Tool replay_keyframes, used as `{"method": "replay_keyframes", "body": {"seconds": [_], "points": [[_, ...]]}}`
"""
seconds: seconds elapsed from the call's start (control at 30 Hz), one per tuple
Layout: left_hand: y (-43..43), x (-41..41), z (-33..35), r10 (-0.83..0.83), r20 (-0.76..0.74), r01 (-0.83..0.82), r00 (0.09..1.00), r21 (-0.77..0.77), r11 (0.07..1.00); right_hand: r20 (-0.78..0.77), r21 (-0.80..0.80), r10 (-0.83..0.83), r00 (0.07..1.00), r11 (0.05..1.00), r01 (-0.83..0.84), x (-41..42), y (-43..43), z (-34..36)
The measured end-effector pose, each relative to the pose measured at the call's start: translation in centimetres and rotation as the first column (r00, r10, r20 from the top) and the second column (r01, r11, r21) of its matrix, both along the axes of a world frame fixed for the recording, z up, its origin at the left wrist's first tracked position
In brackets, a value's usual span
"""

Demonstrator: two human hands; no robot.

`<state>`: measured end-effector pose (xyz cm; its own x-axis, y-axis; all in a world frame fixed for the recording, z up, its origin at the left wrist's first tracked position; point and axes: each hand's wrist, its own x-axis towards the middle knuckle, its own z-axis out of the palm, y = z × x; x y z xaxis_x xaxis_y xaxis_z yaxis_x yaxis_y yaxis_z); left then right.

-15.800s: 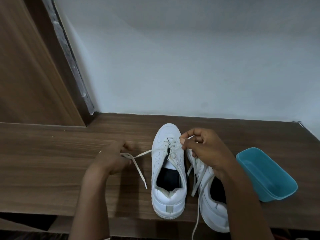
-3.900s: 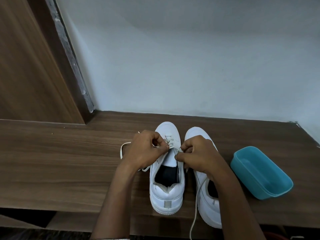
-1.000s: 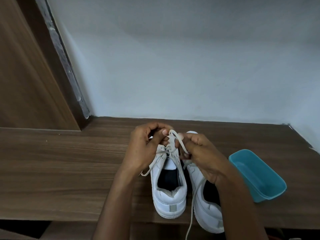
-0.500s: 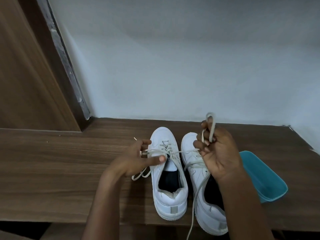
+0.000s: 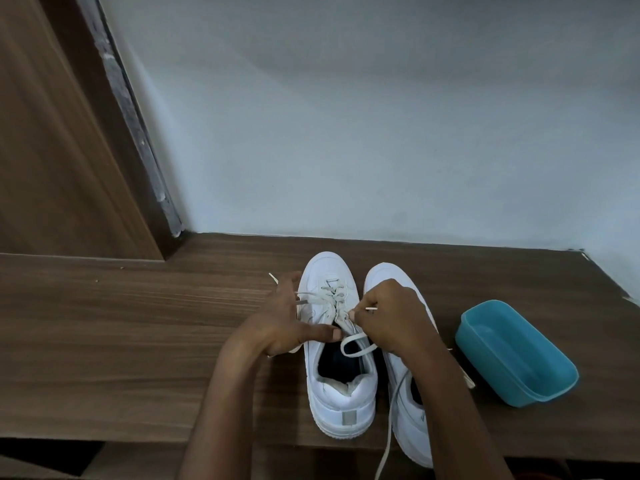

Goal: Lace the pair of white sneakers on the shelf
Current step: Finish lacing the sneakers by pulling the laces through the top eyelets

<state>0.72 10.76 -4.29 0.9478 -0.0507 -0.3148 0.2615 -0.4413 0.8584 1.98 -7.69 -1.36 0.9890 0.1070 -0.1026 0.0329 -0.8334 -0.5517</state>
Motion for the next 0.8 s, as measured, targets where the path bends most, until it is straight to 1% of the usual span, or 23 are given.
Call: {"method": "replay_keyframes", "body": {"seconds": [0.07, 0.1, 0.17, 0.2, 0.23, 0.27, 0.3, 0.33, 0.4, 0.5, 0.53, 0.57, 0.6, 0.63, 0.67, 0.7, 0.73, 0.77, 0.8], "points": [[0.1, 0.1, -0.1, 0.016, -0.008, -0.016, 1.000, -0.014, 1.000, 0.001, 0.033, -0.015, 1.000, 0.999, 0.015, 0.1, -0.2, 0.0], [0.2, 0.1, -0.2, 0.018, -0.011, -0.018, 1.000, -0.011, 1.000, 0.008, 0.084, -0.027, 1.000, 0.996, 0.027, 0.3, -0.3, 0.0], [0.2, 0.2, -0.3, 0.018, -0.023, -0.019, 1.000, -0.022, 1.000, 0.010, 0.255, -0.053, 0.999, 0.966, 0.048, 0.4, -0.3, 0.0], [0.2, 0.2, -0.2, 0.020, -0.030, -0.021, 0.999, -0.034, 0.999, -0.012, 0.378, -0.046, 0.999, 0.924, 0.047, 0.4, -0.3, 0.2], [0.1, 0.2, -0.2, 0.020, -0.034, -0.021, 0.999, -0.041, 0.999, -0.048, 0.521, -0.015, 0.999, 0.853, 0.038, 0.4, -0.4, 0.5], [0.1, 0.2, -0.2, 0.023, -0.041, -0.025, 0.999, -0.047, 0.999, -0.088, 0.665, 0.035, 0.996, 0.746, 0.032, 0.3, -0.6, 0.9], [0.1, 0.2, -0.1, 0.027, -0.050, -0.029, 0.998, -0.056, 0.998, -0.111, 0.785, 0.087, 0.990, 0.619, 0.034, 0.2, -0.8, 1.3], [0.1, 0.3, -0.2, 0.030, -0.055, -0.033, 0.998, -0.062, 0.997, -0.109, 0.867, 0.125, 0.986, 0.498, 0.032, 0.1, -1.0, 1.7], [0.0, 0.3, -0.3, 0.042, -0.065, -0.046, 0.997, -0.067, 0.997, -0.059, 0.956, 0.165, 0.985, 0.294, 0.008, 0.1, -1.3, 2.2], [0.0, 0.2, -0.3, 0.056, -0.064, -0.061, 0.996, -0.065, 0.996, -0.004, 1.000, 0.220, 0.975, -0.017, 0.008, 0.1, -1.7, 2.7], [0.0, 0.2, -0.3, 0.054, -0.062, -0.059, 0.997, -0.066, 0.996, -0.013, 0.996, 0.231, 0.973, -0.082, 0.033, 0.0, -1.9, 2.8], [-0.1, 0.2, -0.3, 0.051, -0.057, -0.054, 0.997, -0.066, 0.996, -0.037, 0.992, 0.234, 0.971, -0.112, 0.065, 0.1, -2.2, 2.8], [-0.1, 0.2, -0.3, 0.050, -0.056, -0.054, 0.997, -0.065, 0.996, -0.079, 0.987, 0.232, 0.970, -0.120, 0.109, 0.1, -2.4, 2.7], [-0.1, 0.2, -0.2, 0.053, -0.052, -0.056, 0.997, -0.061, 0.997, -0.146, 0.979, 0.221, 0.964, -0.107, 0.172, 0.2, -2.6, 2.7], [-0.1, 0.2, -0.2, 0.053, -0.051, -0.056, 0.997, -0.061, 0.997, -0.224, 0.967, 0.191, 0.956, -0.075, 0.242, 0.4, -2.8, 2.6], [-0.1, 0.1, 0.1, 0.045, -0.052, -0.048, 0.998, -0.059, 0.997, -0.289, 0.957, 0.125, 0.949, 0.001, 0.291, 0.6, -2.9, 2.4], [0.0, 0.0, 0.1, 0.039, -0.053, -0.042, 0.998, -0.057, 0.997, -0.311, 0.940, 0.019, 0.950, 0.151, 0.305, 0.8, -3.0, 2.1], [0.1, 0.0, 0.1, 0.032, -0.048, -0.034, 0.998, -0.046, 0.998, -0.271, 0.881, -0.099, 0.958, 0.376, 0.288, 0.9, -3.0, 1.7], [0.3, 0.0, 0.1, 0.025, -0.047, -0.026, 0.999, -0.029, 0.999, -0.179, 0.755, -0.177, 0.968, 0.606, 0.250, 0.9, -2.9, 1.4]]}}
